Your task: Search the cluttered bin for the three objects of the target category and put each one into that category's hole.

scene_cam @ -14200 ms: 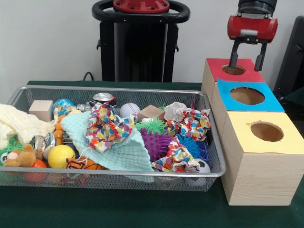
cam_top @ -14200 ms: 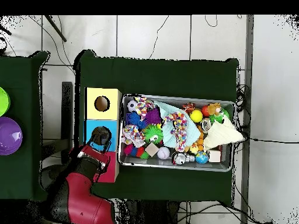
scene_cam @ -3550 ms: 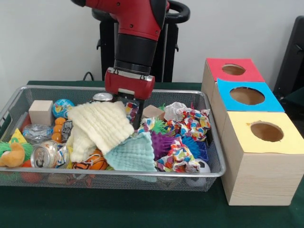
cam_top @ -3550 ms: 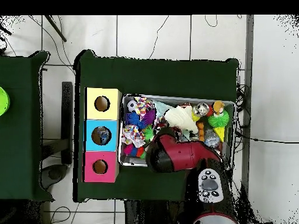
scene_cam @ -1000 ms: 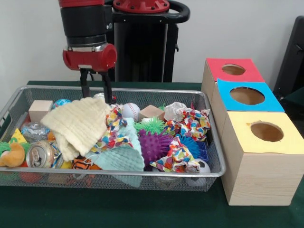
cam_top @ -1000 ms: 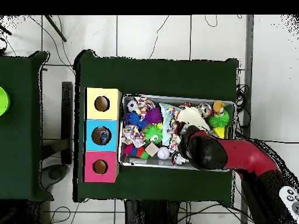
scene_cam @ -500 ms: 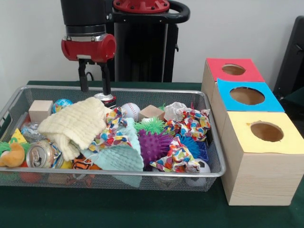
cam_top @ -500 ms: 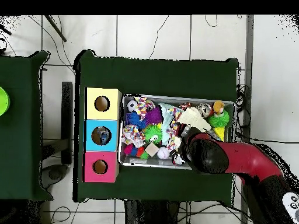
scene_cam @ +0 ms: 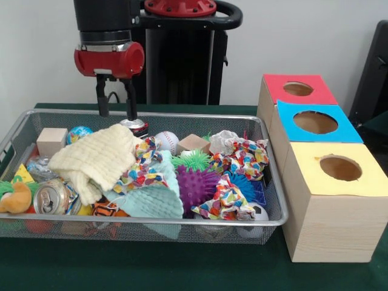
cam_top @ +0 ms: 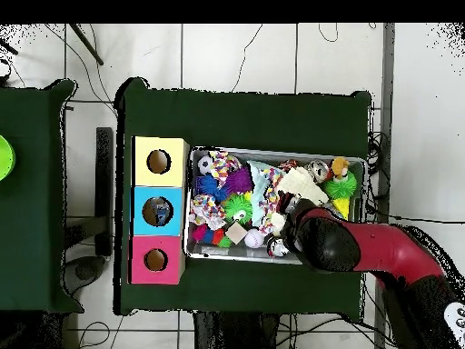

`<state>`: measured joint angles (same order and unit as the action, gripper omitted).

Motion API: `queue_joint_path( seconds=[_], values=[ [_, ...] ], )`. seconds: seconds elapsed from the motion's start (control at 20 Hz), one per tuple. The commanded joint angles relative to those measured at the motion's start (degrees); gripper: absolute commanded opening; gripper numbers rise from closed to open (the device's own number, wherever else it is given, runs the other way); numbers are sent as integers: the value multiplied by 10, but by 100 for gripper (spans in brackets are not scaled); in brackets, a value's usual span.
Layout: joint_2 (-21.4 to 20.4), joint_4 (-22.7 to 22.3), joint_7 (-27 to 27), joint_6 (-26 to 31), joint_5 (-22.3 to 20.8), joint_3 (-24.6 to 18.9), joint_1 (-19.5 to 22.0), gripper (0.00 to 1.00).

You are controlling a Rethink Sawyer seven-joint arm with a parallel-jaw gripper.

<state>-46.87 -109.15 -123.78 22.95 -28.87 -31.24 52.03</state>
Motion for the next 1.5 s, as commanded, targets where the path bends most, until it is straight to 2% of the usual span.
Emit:
queue_joint_path(
  seconds=[0.05,0.3,0.55,0.8,1.0,1.2,1.35,1.5],
  values=[
    [40,15,126,83,-13,-32,51,100],
    [82,36,164,84,-38,-45,97,100],
    [112,46,180,80,-65,-48,125,100],
    [168,72,189,63,-107,-46,149,100],
    [206,90,182,42,-137,-49,157,100],
    [224,106,172,40,-156,-56,154,100],
    [229,124,179,54,-158,-67,154,100],
    [237,157,188,96,-147,-64,148,100]
  ],
)
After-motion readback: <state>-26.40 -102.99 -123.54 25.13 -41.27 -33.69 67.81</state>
